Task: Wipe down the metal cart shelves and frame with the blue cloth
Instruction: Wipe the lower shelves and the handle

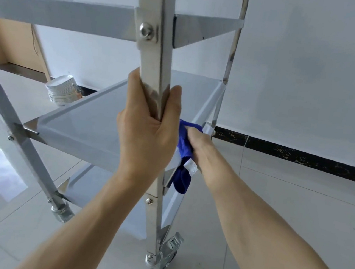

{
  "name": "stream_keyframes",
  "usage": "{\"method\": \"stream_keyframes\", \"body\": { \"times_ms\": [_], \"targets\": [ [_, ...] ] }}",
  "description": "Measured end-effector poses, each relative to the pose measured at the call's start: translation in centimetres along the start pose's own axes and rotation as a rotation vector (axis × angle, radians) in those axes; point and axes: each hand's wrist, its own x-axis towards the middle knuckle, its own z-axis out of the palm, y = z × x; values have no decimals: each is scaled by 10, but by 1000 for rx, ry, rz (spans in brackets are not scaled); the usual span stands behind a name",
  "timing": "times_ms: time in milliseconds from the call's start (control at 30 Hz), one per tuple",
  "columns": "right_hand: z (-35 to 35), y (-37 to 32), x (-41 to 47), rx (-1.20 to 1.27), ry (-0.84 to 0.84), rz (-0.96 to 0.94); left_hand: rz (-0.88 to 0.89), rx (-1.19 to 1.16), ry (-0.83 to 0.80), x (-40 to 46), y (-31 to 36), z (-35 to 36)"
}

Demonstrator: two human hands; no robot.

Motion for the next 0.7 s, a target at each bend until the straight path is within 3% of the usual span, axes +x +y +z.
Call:
{"method": "stream_keyframes", "body": {
  "times_ms": [333, 700],
  "targets": [
    [19, 35, -31, 186, -18, 96, -5, -45, 18, 13, -19, -72],
    [36, 59, -59, 308, 37, 108, -30, 95, 10, 38, -41, -120]
  ]
}}
